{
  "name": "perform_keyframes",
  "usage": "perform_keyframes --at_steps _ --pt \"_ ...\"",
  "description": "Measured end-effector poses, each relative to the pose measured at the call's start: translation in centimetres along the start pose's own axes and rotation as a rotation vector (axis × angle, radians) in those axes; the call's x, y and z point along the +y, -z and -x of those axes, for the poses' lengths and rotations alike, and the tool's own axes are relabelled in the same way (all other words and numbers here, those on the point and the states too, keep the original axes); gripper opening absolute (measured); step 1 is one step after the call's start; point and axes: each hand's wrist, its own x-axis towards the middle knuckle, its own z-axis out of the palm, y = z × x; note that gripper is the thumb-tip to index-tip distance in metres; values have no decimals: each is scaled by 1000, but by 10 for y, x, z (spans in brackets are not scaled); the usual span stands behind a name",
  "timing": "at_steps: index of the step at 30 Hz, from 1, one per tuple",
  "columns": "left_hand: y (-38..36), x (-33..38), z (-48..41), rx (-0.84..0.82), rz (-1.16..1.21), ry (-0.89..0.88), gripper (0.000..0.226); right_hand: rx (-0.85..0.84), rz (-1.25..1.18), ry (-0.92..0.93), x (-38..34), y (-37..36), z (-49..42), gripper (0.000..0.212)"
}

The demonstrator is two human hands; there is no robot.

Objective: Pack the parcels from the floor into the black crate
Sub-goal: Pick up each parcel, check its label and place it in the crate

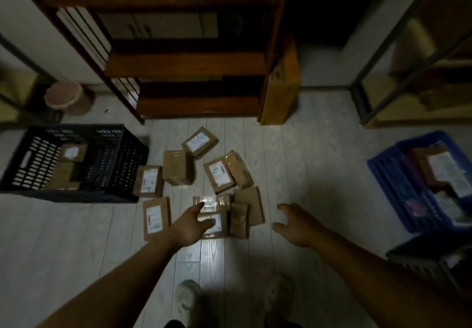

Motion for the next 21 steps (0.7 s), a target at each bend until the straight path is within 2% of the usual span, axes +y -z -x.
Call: perform_keyframes --at_steps 2,6,10,13,15,17,21 --pt "-31 -27 -33 -3 -13 9 37 15 -54 1 23 -19 -33 65" --pt "-84 -80 -112 -66 -137 -51 38 -2 -74 34 65 -78 -116 58" --pt "-120 -147 -202 45 -207 -24 58 -5 -124 94 91 -144 -216 44" --pt "-145 -182 -265 107 -306 -59 61 -10 -169 101 102 -188 -290 56" --pt "-161 -201 -308 142 -352 -93 74 0 -164 131 113 -211 -336 59" --pt "-173 -218 -347 167 -490 -116 84 33 -105 156 123 -229 -377 67" --pt "-186 -246 -407 204 -691 -190 87 86 29 164 133 -247 -434 88"
